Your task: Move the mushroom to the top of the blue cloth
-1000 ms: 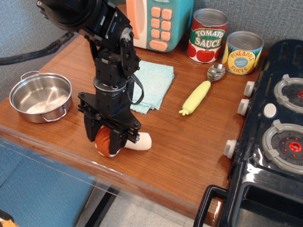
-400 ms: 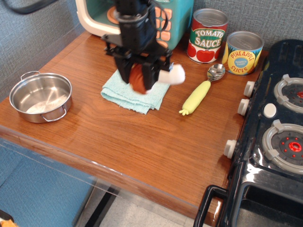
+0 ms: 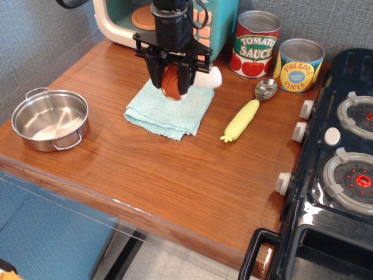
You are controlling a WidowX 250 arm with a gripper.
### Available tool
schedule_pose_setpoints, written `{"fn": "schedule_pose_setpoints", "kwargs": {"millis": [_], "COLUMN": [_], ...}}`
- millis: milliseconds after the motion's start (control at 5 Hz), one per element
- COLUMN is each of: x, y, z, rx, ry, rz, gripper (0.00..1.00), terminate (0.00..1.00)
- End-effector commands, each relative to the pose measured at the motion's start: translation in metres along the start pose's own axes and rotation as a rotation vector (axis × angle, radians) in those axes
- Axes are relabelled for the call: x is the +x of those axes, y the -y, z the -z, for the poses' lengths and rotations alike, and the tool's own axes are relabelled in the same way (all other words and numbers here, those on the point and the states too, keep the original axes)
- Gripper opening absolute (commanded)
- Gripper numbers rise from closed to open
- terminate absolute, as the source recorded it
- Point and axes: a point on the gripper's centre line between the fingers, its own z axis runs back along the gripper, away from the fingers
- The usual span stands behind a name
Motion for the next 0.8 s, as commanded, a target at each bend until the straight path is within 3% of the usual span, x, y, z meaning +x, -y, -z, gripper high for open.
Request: {"fn": "schedule_pose_setpoints", "kwargs": {"millis": [0,200,600], "x": [0.008,0.008,0.006], "y": [-0.024,-0.025,-0.02], "z": [-0.008,-0.007,-0.027], "rx": [0.036,0.032,0.021], "ry": [0.011,-0.001,0.023], "rz": [-0.04,-0.04,-0.023], "gripper": [0.0,1.0,1.0], "terminate": [0.0,0.0,0.0]}}
